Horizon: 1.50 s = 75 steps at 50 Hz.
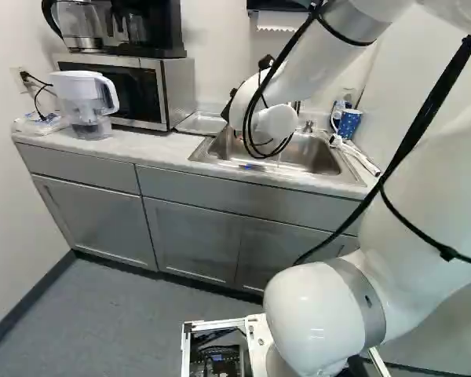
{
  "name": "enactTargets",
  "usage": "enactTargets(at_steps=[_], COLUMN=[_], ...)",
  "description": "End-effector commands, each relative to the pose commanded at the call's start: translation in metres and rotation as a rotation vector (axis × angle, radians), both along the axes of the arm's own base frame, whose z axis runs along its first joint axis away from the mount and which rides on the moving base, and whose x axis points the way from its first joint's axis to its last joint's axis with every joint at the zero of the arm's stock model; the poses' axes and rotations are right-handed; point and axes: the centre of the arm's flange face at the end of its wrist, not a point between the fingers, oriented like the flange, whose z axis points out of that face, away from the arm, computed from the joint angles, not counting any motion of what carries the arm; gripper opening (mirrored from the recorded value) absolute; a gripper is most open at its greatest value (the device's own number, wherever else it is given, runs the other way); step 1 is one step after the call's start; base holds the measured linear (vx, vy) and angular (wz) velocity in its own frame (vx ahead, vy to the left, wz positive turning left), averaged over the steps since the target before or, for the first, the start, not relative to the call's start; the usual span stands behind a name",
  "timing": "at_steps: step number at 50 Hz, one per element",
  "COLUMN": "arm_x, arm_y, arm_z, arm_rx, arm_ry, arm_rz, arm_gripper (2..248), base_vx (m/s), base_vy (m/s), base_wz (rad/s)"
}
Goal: Rinse the cup and place it in the tray
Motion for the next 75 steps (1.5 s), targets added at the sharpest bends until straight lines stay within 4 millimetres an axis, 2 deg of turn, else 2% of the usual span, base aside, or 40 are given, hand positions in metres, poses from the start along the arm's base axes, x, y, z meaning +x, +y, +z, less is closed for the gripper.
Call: enactTargets(at_steps=[75], arm_x=[0.0000], arm_y=[0.0000], arm_z=[0.0000], arm_rx=[0.784], arm_ry=[0.063], arm_rz=[-0.050], arm_gripper=[121], base_vx=[0.000], base_vy=[0.000], base_wz=[0.000])
